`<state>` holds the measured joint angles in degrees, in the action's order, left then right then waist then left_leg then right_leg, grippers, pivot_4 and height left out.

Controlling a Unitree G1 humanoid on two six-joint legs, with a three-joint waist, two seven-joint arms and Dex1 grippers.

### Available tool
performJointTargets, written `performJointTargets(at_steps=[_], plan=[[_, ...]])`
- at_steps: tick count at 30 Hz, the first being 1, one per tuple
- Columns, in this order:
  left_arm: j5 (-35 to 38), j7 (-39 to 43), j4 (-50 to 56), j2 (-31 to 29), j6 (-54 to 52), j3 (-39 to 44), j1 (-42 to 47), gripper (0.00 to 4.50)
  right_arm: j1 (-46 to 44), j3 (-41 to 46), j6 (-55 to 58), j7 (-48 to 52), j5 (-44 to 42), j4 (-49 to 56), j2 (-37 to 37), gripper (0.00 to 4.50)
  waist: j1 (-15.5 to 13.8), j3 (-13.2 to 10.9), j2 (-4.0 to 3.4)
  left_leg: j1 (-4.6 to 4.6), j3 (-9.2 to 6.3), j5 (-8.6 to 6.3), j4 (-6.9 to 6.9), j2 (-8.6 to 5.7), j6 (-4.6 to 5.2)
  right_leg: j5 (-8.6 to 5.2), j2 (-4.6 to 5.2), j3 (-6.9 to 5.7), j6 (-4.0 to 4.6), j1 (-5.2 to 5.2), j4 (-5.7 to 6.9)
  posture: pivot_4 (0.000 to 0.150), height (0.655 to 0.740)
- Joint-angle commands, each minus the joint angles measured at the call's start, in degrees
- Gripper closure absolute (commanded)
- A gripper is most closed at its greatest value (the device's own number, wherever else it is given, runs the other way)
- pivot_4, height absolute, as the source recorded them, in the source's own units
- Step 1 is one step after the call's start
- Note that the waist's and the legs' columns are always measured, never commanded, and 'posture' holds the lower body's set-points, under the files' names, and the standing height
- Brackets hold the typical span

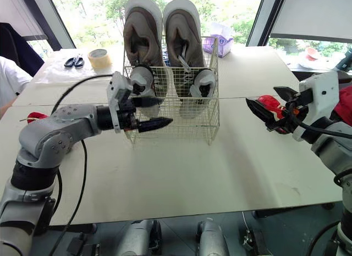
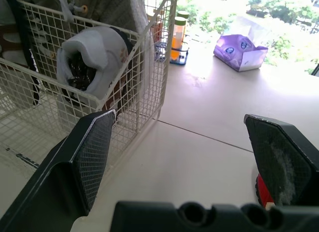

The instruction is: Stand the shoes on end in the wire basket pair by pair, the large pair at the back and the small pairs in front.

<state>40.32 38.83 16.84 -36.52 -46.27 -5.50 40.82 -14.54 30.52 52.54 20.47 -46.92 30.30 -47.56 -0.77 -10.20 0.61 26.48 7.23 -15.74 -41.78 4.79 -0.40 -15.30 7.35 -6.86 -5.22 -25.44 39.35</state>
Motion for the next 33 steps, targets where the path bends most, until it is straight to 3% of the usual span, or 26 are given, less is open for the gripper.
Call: performJointTargets(at_steps=[1, 4, 9, 14, 23, 27, 33], plan=[[-0.05, 2.95, 0.63, 1.44, 2.78, 1.39, 1.74, 0.04, -3.46, 0.16, -1.39, -2.37, 1.11, -0.34, 0.12, 0.00, 0.04, -0.01, -0.02, 0.00, 0.02, 0.06, 0.01, 0.00, -0.11, 0.00, 0.00, 0.01, 0.00, -0.02, 0.00, 0.150, 0.6797], [1.03, 2.06, -0.43, 4.37, 3.31, 3.98, 1.51, 0.04, -3.88, -0.93, -2.13, -2.55, 2.43, -0.56, 0.36, 0.00, -0.03, -0.01, -0.01, 0.00, 0.03, 0.07, 0.02, 0.02, -0.11, 0.00, 0.00, 0.00, -0.01, -0.02, -0.01, 0.150, 0.6797], [14.23, 9.93, -1.86, 5.00, -3.43, 9.34, -0.36, 0.04, -2.83, 0.49, -3.53, 2.43, -1.12, -0.14, 0.75, 0.00, 0.06, -0.02, -0.02, -0.01, 0.03, 0.07, 0.03, 0.02, -0.12, 0.00, 0.00, 0.00, -0.02, -0.02, 0.00, 0.150, 0.6797], [14.43, 10.53, -3.23, 4.50, -4.72, 9.34, 1.79, 0.04, -4.07, 3.16, -6.22, 1.55, 1.47, -3.11, 0.16, 0.00, -0.19, -0.02, -0.03, -0.02, 0.02, 0.07, 0.02, 0.01, -0.11, 0.00, 0.00, 0.00, -0.02, 0.01, 0.00, 0.150, 0.6797], [22.60, -0.38, 2.81, 7.19, -10.16, 14.62, -3.42, 0.04, 10.50, 11.13, -11.74, 0.47, 5.92, -1.98, 5.67, 0.00, 0.15, -0.01, -0.05, -0.06, 0.03, 0.09, 0.07, 0.00, -0.14, 0.00, 0.01, 0.02, -0.06, 0.04, 0.00, 0.150, 0.6797], [28.59, -5.83, 8.84, 8.31, -12.12, 15.58, -7.25, 0.04, 8.20, 10.01, -14.78, 1.57, 7.70, -8.18, 4.64, 0.00, 0.26, -0.01, -0.05, -0.10, 0.02, 0.09, 0.07, 0.02, -0.14, -0.01, -0.02, 0.04, -0.05, 0.04, 0.02, 0.150, 0.6797], [36.42, -14.20, 14.93, 4.93, -12.49, 17.93, -8.62, 0.04, 3.64, 6.40, -15.77, 3.77, 8.50, -13.44, 3.75, 0.00, 0.05, -0.02, -0.06, -0.10, 0.00, 0.09, 0.07, 0.02, -0.14, -0.01, -0.03, 0.05, -0.04, 0.04, 0.02, 0.150, 0.6797]])
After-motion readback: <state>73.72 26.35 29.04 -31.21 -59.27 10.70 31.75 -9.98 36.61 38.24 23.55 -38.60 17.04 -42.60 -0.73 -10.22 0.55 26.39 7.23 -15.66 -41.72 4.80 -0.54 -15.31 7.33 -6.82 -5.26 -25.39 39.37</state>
